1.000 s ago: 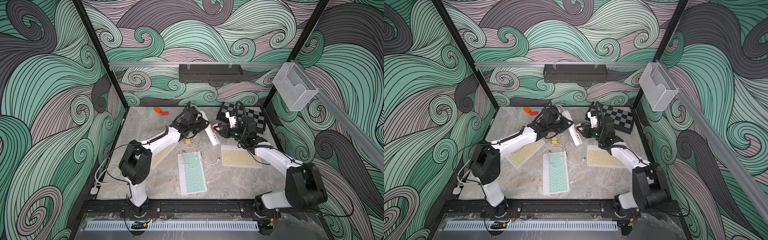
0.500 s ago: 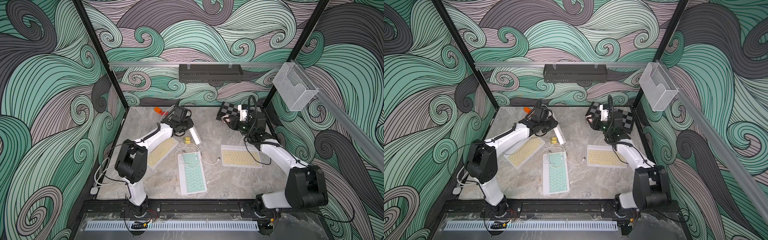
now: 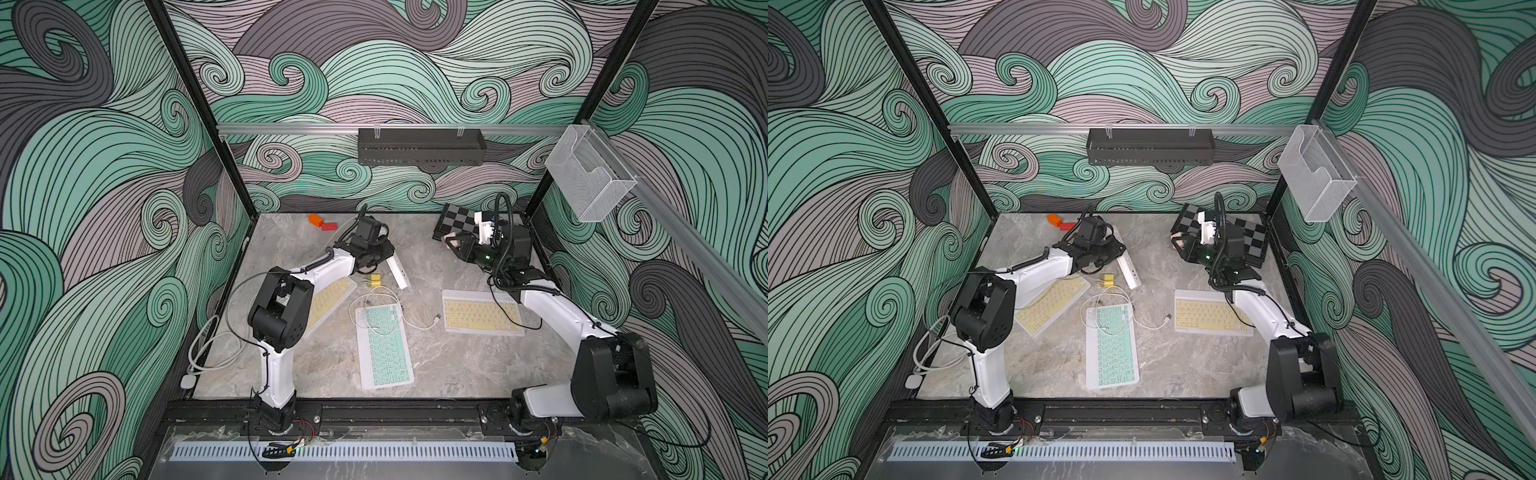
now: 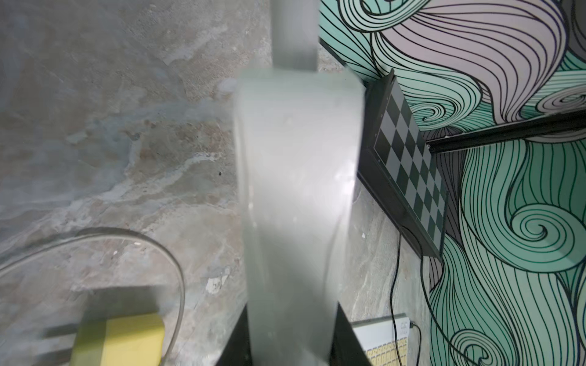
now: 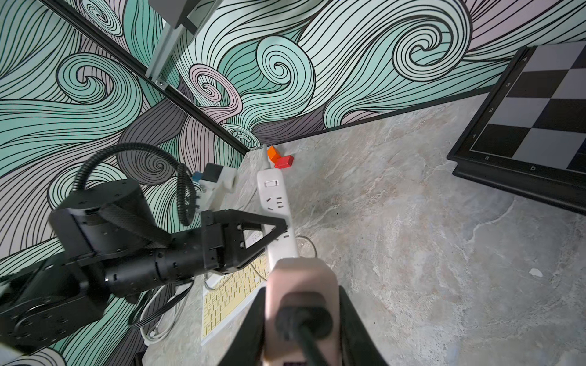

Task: Unplug the wireless keyboard
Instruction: Remove the plug from the socket, then place the socket at the center of the board.

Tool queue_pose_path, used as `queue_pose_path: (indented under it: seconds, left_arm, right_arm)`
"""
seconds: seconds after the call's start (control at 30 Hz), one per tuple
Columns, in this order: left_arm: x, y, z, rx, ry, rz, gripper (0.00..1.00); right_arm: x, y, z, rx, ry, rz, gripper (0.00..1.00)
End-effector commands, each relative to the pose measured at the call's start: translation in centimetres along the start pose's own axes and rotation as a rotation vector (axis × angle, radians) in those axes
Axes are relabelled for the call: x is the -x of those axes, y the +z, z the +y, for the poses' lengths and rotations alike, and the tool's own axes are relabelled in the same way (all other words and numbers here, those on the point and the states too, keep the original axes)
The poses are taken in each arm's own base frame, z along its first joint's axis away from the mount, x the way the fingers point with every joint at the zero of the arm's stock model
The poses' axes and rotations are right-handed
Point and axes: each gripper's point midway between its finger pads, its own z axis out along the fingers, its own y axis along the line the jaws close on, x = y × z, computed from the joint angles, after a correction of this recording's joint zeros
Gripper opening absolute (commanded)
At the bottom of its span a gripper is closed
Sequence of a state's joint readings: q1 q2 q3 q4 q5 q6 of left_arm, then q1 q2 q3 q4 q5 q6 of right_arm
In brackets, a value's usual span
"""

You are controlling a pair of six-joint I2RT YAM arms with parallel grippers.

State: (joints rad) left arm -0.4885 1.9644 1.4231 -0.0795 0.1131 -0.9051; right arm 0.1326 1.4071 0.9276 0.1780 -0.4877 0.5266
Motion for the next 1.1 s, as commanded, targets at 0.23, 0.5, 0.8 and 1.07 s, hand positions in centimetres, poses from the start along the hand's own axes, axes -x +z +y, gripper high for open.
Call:
queue_pose_path:
  seconds: [0.23, 0.5, 0.8, 1.07]
  left_arm:
    - [3.1, 3.6, -0.9, -0.127, -0.063, -0.047, 0.0]
    - [2.1, 6.4, 1.4, -0.096, -0.105, 0.007, 0.04]
    - [1.5, 7.9, 2.1, -0.099, -0.151, 0.046, 0.34]
    - [3.0, 6.3, 0.4, -0.103, -0.105, 0.041, 0.52]
  right_arm:
    - [-1.3, -0.3, 1.0, 0.049, 0.015, 0.037, 0.0]
    - [-1.7, 0.0, 0.8, 0.047, 0.021, 0.051, 0.0]
    - [-2.2, 0.2, 0.8, 0.051, 0.021, 0.064, 0.0]
    - [-2.4, 0.5, 0.5, 0.049, 0.026, 0.071, 0.0]
